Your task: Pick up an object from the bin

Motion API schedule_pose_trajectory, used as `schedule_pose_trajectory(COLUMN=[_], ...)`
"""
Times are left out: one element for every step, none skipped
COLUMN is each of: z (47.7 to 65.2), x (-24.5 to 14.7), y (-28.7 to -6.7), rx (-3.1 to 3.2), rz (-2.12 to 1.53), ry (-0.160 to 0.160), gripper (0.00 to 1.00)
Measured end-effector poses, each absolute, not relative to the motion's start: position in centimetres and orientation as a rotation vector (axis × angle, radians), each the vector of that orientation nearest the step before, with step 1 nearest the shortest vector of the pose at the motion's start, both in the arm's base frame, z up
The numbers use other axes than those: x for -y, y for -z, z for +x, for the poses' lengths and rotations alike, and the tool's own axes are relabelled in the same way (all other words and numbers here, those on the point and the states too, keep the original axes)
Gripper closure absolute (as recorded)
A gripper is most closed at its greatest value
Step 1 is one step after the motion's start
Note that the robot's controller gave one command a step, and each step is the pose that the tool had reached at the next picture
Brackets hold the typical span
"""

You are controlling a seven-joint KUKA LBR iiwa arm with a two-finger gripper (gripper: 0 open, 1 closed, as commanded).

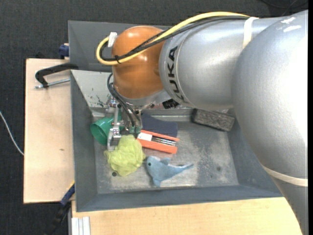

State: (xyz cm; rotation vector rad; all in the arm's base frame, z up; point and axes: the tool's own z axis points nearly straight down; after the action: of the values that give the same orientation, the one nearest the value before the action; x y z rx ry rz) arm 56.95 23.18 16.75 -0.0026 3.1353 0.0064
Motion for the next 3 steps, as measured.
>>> schedule_pose_trajectory(z=[57.5,57.5,58.0], x=[-22.8,-22.8,-22.3], y=[-12.2,-12.1,-16.0], rx=[-3.136,-3.137,-3.138], rz=[-0.066,-0.066,-0.083], ry=[-0.006,-0.006,-0.004], gripper=[1.00,1.00,1.00])
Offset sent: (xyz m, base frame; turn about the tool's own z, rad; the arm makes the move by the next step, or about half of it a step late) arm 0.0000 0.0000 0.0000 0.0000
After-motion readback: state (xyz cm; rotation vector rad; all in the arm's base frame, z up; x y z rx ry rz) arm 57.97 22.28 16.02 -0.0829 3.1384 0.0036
